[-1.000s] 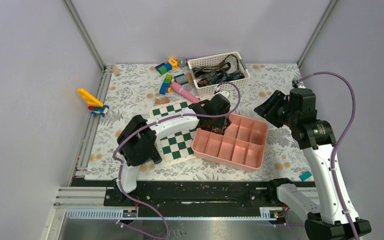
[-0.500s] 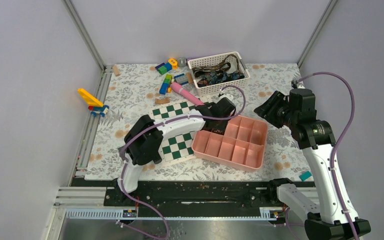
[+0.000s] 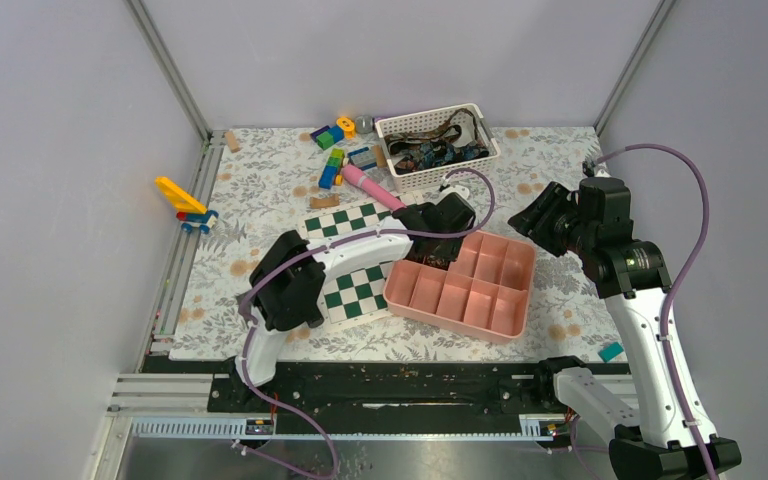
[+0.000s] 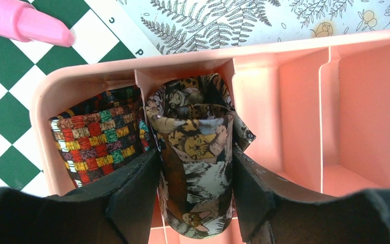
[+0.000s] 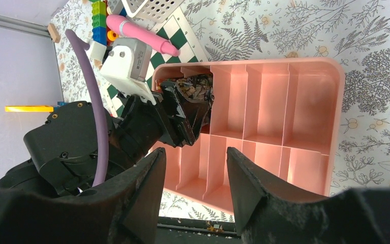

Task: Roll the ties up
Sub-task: Place the tie in the storage box.

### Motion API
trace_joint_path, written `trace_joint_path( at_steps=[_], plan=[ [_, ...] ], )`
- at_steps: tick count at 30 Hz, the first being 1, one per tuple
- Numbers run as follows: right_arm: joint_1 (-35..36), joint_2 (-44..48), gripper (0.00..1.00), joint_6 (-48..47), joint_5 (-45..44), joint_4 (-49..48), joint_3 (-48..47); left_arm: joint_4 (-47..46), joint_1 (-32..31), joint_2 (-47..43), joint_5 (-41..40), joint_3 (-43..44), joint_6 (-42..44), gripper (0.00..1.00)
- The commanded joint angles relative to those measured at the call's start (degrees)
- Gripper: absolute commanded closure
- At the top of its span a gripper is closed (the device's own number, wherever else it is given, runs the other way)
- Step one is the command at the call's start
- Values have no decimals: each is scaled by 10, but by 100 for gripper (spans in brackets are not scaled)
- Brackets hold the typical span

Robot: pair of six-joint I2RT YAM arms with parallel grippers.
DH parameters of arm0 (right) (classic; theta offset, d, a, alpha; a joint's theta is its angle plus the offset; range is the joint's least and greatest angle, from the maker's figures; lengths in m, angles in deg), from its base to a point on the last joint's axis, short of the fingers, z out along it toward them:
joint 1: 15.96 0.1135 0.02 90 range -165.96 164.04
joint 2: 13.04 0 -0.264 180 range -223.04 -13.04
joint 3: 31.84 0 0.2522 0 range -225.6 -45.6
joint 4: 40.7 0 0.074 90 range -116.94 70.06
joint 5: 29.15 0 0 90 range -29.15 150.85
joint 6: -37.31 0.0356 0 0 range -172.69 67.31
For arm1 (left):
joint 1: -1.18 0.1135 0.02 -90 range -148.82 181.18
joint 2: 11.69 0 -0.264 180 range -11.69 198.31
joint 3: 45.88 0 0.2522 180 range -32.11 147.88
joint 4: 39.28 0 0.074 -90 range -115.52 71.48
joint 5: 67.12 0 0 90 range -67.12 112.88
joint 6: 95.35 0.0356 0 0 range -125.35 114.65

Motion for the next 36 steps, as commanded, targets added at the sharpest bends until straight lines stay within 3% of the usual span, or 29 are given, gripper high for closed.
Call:
trace_joint_path(
  at_steps=[1, 27, 30, 36],
  plan=[
    [-5, 8, 45, -10, 5, -4, 3, 0, -2, -16, -20, 30, 4, 44],
    [-6, 2, 45, -4, 11, -5, 4, 25, -2, -74, -31, 38, 14, 34],
    [-5, 2, 45, -3, 11, -5, 6, 25, -2, -84, -32, 36, 14, 34],
    [-5, 1, 45, -3, 10, -5, 6, 25, -4, -111, -30, 9, 10, 44]
  ],
)
